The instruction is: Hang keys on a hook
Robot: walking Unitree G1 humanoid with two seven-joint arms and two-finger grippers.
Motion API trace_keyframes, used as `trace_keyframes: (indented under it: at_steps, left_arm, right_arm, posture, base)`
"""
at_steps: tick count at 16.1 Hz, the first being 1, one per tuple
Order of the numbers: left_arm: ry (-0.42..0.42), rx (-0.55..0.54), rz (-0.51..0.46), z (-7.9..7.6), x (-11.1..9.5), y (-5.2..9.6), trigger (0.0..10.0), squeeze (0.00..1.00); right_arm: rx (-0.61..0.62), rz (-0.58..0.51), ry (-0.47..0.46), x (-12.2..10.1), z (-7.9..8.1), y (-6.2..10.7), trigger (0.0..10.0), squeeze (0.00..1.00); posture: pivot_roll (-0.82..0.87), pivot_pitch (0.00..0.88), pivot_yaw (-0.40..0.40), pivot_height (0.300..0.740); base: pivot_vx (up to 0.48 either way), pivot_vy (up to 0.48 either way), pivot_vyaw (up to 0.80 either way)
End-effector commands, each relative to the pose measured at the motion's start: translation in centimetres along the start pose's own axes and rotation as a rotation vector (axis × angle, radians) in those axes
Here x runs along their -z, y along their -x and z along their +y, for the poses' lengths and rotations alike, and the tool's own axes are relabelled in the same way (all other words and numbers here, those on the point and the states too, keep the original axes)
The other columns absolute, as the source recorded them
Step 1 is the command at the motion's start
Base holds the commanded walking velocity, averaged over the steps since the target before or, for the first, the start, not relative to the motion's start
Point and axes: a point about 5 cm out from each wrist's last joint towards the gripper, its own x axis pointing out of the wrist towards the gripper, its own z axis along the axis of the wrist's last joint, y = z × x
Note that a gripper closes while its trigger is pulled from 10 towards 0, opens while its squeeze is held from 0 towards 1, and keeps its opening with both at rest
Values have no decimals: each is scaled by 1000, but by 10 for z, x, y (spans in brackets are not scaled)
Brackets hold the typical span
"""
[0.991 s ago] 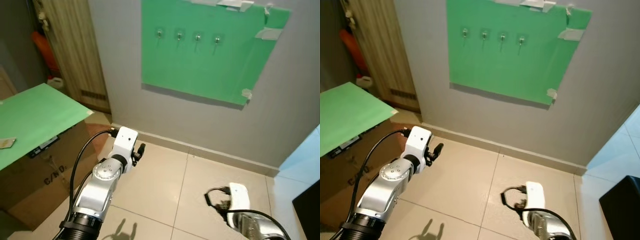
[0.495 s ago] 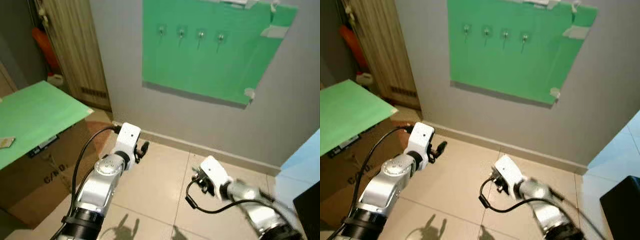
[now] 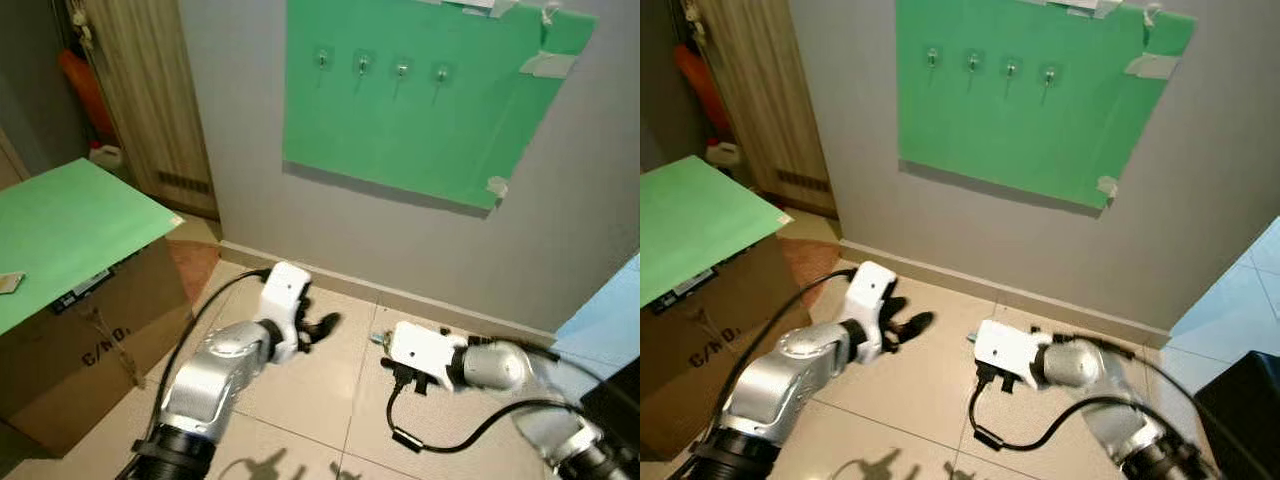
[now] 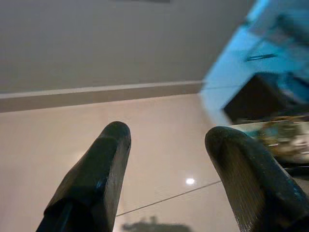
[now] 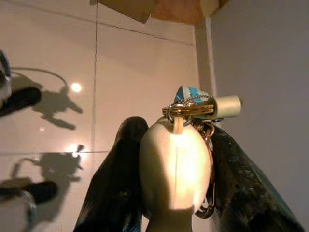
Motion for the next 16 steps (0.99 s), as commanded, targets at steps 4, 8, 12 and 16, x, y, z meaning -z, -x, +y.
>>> trace_keyframes:
  at_steps: [4, 8, 12, 16]
  left_arm:
    - [-42, 119, -41, -7, -19, 1, 10000, 0]
    - [-204, 227, -6, -7, -25, 13, 10000, 0]
    - [-291, 295, -66, -4, -42, 29, 10000, 0]
    - [-346, 310, -105, -2, -58, 36, 10000, 0]
  right_arm:
    - [37, -62, 152, -21, -16, 3, 0, 0]
    - [23, -166, 239, -33, -23, 9, 0, 0]
    - [-6, -303, 184, -46, -35, 18, 0, 0]
    - [-25, -325, 193, -48, -39, 18, 0, 0]
  posture:
    - [-51, 0, -40, 740]
    - [-56, 0, -34, 740]
    - [-53, 0, -35, 740]
    - [-49, 0, -36, 740]
  base:
    - [0, 0, 0]
    - [0, 0, 0]
    - [0, 0, 0]
    - [0, 0, 0]
